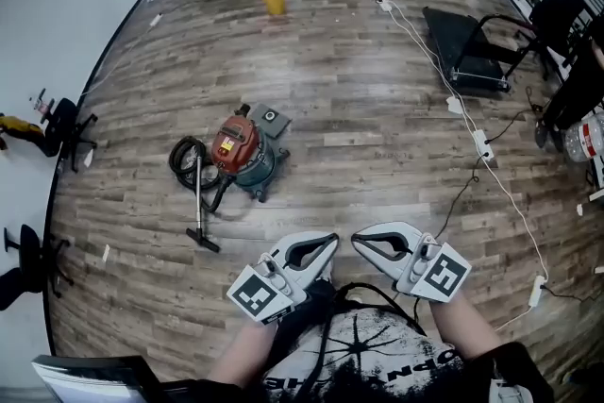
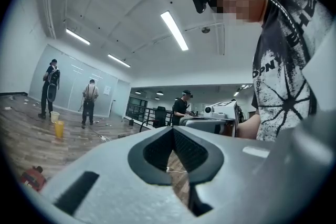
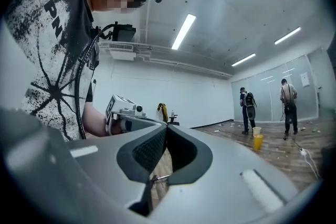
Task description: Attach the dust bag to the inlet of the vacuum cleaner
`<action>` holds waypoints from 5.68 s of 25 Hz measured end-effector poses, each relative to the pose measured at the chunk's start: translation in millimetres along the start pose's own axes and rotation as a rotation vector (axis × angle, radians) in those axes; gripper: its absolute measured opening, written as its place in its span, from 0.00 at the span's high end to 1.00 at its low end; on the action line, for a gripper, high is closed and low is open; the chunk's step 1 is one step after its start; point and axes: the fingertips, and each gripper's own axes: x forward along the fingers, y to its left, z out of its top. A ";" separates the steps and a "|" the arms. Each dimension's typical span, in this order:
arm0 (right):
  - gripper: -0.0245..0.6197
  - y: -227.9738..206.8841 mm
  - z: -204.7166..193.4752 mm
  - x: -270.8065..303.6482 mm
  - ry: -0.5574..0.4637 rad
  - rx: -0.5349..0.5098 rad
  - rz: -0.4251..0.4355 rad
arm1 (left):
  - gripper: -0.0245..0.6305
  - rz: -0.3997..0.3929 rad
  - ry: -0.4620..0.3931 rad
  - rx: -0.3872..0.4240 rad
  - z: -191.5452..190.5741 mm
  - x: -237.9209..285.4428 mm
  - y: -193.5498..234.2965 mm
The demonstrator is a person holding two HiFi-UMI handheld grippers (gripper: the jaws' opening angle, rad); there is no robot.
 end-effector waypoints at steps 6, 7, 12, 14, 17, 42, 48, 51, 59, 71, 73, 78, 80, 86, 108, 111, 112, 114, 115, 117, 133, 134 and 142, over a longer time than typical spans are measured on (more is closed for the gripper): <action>0.95 -62.7 -6.9 51.6 0.016 -0.022 -0.057 | 0.96 -0.062 0.014 -0.002 10.3 4.2 77.8; 0.95 -71.8 -7.2 60.5 0.013 -0.022 -0.067 | 0.96 -0.072 0.005 0.005 14.9 5.5 89.9; 0.95 -109.7 -8.1 95.2 0.007 -0.034 -0.099 | 0.96 -0.111 0.000 0.044 28.3 11.5 139.1; 0.95 -120.2 -9.2 103.0 0.010 -0.035 -0.116 | 0.96 -0.124 -0.009 0.027 31.6 12.7 152.2; 0.95 -133.1 -11.2 109.8 0.019 -0.036 -0.135 | 0.96 -0.138 -0.060 0.011 38.7 16.0 166.6; 0.95 -356.5 -23.8 42.8 -0.001 0.026 -0.172 | 0.96 -0.132 0.018 0.005 37.3 212.9 285.0; 0.95 -422.7 -33.7 -9.8 0.000 0.026 -0.179 | 0.96 -0.135 0.028 0.022 33.8 294.5 297.7; 0.95 -446.6 -30.6 -21.6 -0.002 0.031 -0.168 | 0.96 -0.112 0.033 0.040 39.0 315.5 306.8; 0.95 -487.7 -48.2 -9.5 0.039 0.076 -0.102 | 0.96 -0.030 0.029 0.044 45.2 330.0 345.9; 0.95 -603.0 -31.8 120.2 0.002 0.013 0.016 | 0.96 0.060 0.002 0.042 72.7 337.7 505.9; 0.95 -626.9 -32.5 144.8 0.012 0.013 0.027 | 0.96 0.069 -0.005 0.045 82.1 337.1 539.1; 0.95 -684.0 -28.9 202.7 0.001 -0.011 0.037 | 0.96 0.065 -0.016 0.052 96.8 337.3 611.6; 0.95 -703.8 -28.4 222.2 -0.007 -0.021 0.034 | 0.96 0.064 -0.009 0.060 98.4 337.3 637.9; 0.95 -744.5 -28.1 252.5 -0.013 -0.019 0.036 | 0.96 0.082 -0.018 0.061 107.5 343.8 691.7; 0.95 -991.3 -78.8 317.1 -0.018 0.100 0.397 | 0.96 0.528 -0.063 0.033 120.4 458.9 903.8; 0.95 -999.6 -78.1 338.3 -0.004 0.110 0.504 | 0.96 0.645 -0.079 0.031 129.9 447.3 916.4; 0.95 -997.2 -76.5 347.9 -0.003 0.110 0.548 | 0.96 0.686 -0.085 0.033 133.5 440.2 918.1; 0.95 -985.1 -72.5 370.4 -0.007 0.107 0.641 | 0.96 0.771 -0.103 0.033 138.1 420.7 918.9; 0.95 -975.4 -70.5 383.1 -0.011 0.108 0.690 | 0.96 0.817 -0.111 0.028 138.6 407.6 918.5; 0.95 -950.9 -67.8 410.7 -0.017 0.120 0.789 | 0.96 0.912 -0.122 0.016 138.8 374.7 918.1; 0.95 -786.3 -46.9 564.0 0.019 0.044 1.219 | 0.96 1.285 -0.221 0.120 164.0 167.0 912.8; 0.95 -780.4 -47.2 568.7 0.018 0.042 1.241 | 0.96 1.315 -0.221 0.123 162.5 156.3 910.0; 0.95 -724.4 -55.1 598.5 0.032 0.044 1.484 | 0.96 1.609 -0.264 0.126 154.1 84.7 881.0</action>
